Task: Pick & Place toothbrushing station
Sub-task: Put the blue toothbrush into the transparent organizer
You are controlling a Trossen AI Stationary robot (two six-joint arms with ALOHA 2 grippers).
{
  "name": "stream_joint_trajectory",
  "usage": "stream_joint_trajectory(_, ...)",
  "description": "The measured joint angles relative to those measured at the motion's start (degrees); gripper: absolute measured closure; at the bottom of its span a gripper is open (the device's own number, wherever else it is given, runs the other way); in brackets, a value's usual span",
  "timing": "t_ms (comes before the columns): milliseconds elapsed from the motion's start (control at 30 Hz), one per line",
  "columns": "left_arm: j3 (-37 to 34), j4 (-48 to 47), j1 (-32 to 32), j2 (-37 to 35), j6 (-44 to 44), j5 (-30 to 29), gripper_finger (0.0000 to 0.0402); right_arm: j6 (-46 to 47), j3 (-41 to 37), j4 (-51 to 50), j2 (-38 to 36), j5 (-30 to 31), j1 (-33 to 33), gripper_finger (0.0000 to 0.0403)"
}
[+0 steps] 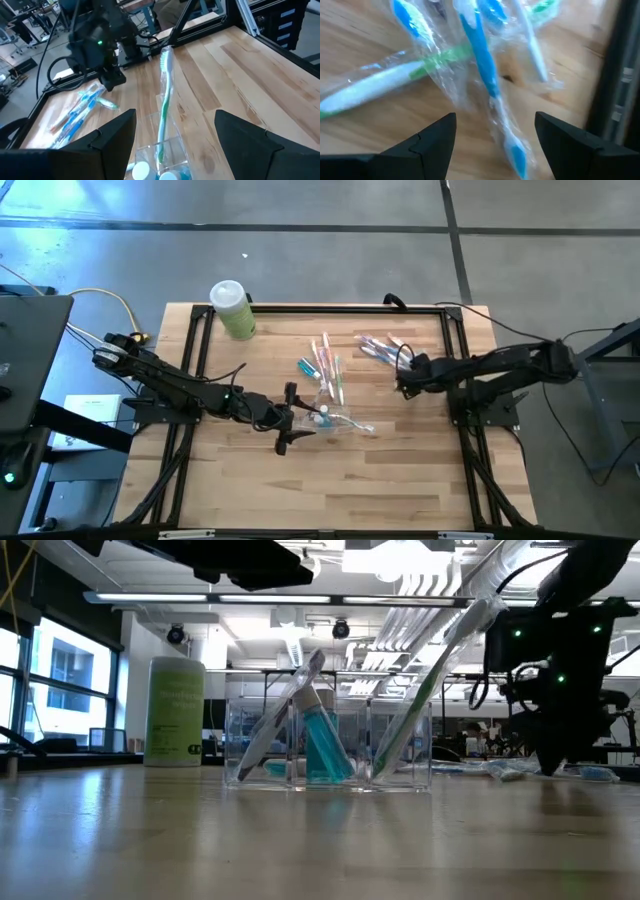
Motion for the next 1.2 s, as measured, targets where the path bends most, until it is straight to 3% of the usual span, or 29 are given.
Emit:
stream_joint_trajectory(200,0.0,-0.8,0.0,0.0,-0.2,0.01,0.0139,-5.83,-2.74,5.83,-0.28,-2.92,-5.4,0.014)
stream_joint_trajectory(400,0.02,-1.58,0.0,0.0,-0.2,0.02,0.0139,-8.21,-3.17,7.1,-0.28,-5.9,-5.9,0.0157)
stream_joint_trajectory(533,0.02,-1.7,-0.12,0.0,-0.69,0.18,0.0139,-9.77,-3.28,7.83,-0.24,-7.74,-4.99,0.0214)
stream_joint_trajectory(767,0.02,-1.63,-2.28,0.0,-0.84,0.98,0.0139,-12.43,-3.36,8.72,-0.1,-9.47,-3.55,0.0377)
stream_joint_trajectory(800,0.02,-1.64,-2.66,0.0,-0.85,0.97,0.0139,-12.9,-3.36,8.84,-0.09,-9.55,-3.55,0.0386)
stream_joint_trajectory(1033,0.03,-1.13,-4.19,0.0,-0.83,0.96,0.0139,-13.91,-3.38,9.1,-0.07,-8.92,-2.79,0.0394)
stream_joint_trajectory(1200,0.04,-1.14,-4.2,0.0,-0.83,0.94,0.0139,-11.93,-3.12,8.43,-1.42,-7.28,2.03,0.0396)
